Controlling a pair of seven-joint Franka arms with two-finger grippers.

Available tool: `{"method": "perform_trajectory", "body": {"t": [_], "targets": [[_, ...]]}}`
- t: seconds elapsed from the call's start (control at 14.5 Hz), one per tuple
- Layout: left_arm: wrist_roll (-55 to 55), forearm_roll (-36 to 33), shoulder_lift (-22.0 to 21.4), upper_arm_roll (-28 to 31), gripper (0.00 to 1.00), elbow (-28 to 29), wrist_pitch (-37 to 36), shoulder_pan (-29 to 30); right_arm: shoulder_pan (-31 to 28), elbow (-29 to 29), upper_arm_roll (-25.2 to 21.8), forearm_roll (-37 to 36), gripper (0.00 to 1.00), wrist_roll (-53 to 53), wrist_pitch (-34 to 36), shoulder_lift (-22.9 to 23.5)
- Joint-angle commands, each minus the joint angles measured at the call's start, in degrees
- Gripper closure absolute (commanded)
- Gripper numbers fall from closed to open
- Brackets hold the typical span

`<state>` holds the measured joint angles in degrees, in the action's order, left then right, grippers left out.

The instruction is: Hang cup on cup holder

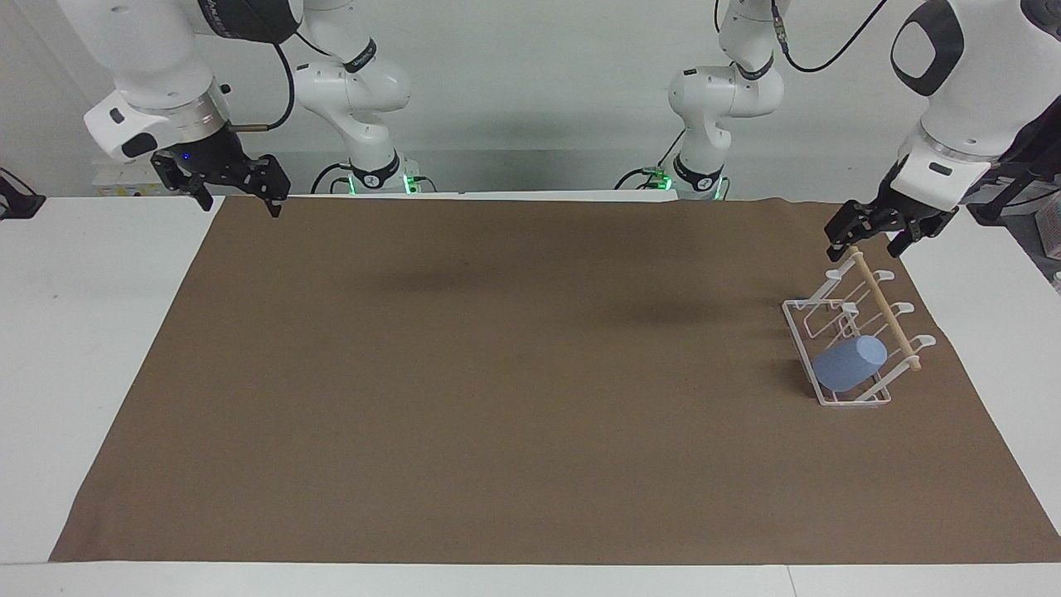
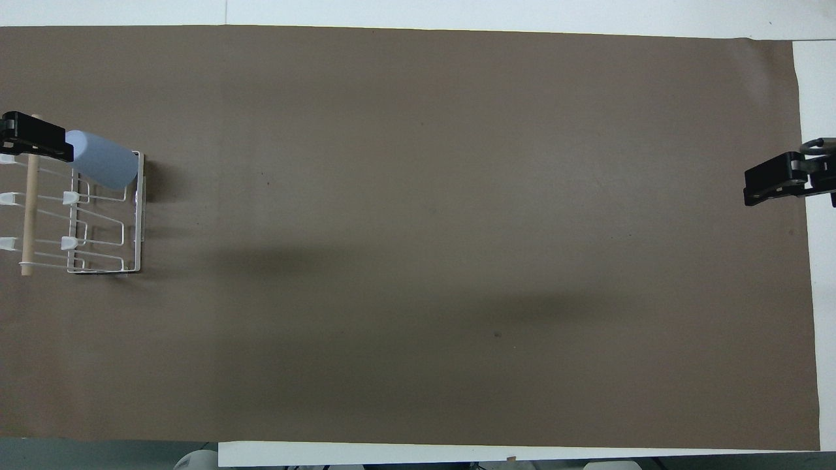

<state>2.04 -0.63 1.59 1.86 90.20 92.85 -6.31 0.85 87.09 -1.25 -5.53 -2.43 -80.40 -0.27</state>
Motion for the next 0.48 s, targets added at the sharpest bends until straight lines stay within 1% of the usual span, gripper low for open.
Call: {"method": "perform_trajectory", "body": {"t": [0.0,0.41], "targets": [[-0.54,0.54,-1.68,-0.1,0.0,1.64,0.49,-0.02,-0.5,1.07,0.2,0.6,0.0,0.76,0.24,-0.96],[-0.19,0.63,-1.68,0.07,0.0,1.73,0.22,-0.02,-0.5,1.07,0.2,0.6,0.0,0.76,0.15,-0.96]]}}
